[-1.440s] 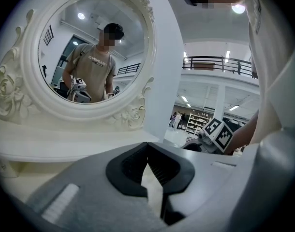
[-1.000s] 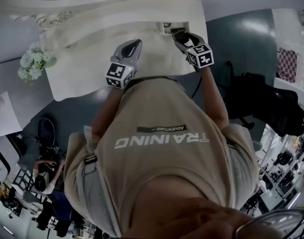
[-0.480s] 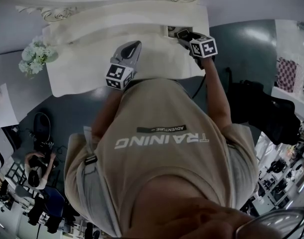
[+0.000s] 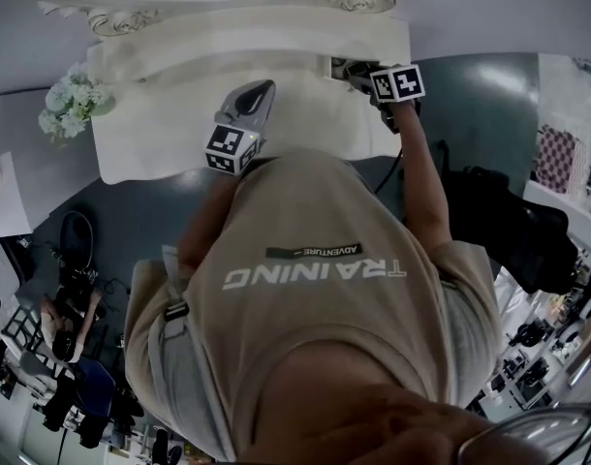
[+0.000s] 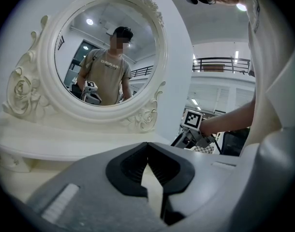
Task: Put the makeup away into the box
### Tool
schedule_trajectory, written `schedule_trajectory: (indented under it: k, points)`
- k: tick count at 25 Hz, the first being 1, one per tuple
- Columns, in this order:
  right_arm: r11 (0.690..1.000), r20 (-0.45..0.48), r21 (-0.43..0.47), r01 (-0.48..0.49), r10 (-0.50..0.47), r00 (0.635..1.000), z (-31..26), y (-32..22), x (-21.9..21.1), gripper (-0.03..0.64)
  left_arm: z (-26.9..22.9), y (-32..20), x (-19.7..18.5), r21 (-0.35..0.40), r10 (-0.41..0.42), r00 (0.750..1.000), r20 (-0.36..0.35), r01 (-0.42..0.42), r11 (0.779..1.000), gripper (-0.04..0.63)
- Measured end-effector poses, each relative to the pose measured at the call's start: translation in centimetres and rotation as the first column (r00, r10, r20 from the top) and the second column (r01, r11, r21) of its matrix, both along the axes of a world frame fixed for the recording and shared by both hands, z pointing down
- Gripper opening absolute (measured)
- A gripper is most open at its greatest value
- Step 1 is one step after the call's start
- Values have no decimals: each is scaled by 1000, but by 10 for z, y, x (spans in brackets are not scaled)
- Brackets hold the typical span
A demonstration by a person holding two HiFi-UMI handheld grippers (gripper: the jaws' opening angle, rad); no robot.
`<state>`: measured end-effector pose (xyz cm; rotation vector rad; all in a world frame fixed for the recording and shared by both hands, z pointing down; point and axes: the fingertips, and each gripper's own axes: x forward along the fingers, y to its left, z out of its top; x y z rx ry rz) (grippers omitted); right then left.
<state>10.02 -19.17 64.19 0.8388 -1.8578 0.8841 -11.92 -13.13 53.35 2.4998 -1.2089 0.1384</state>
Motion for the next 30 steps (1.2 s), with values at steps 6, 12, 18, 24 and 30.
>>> schedule_trajectory:
  k: [6,12,18,24,30]
  points:
    - [999,-16,-37,-23,23,1000,7,-10,-6,299,4,-3,0,-9,-7,1000,-4,7,1000,8]
    - [986,-4,-44,-160,160,987,14,-17,-1,299,3,-5,-1,-8,-8,1000,-5,8,1000,6]
    - [972,19,-71,-223,225,974,29,-15,-5,298,0,-4,-6,-1,-22,1000,7,22,1000,7]
    - [979,1,-50,-197,197,980,31,-13,-8,298,-5,9,-6,2,-30,999,15,30,1000,6]
    - [984,42,23,-175,174,984,20,-9,-11,298,-11,28,6,10,-2,999,38,2,1000,6]
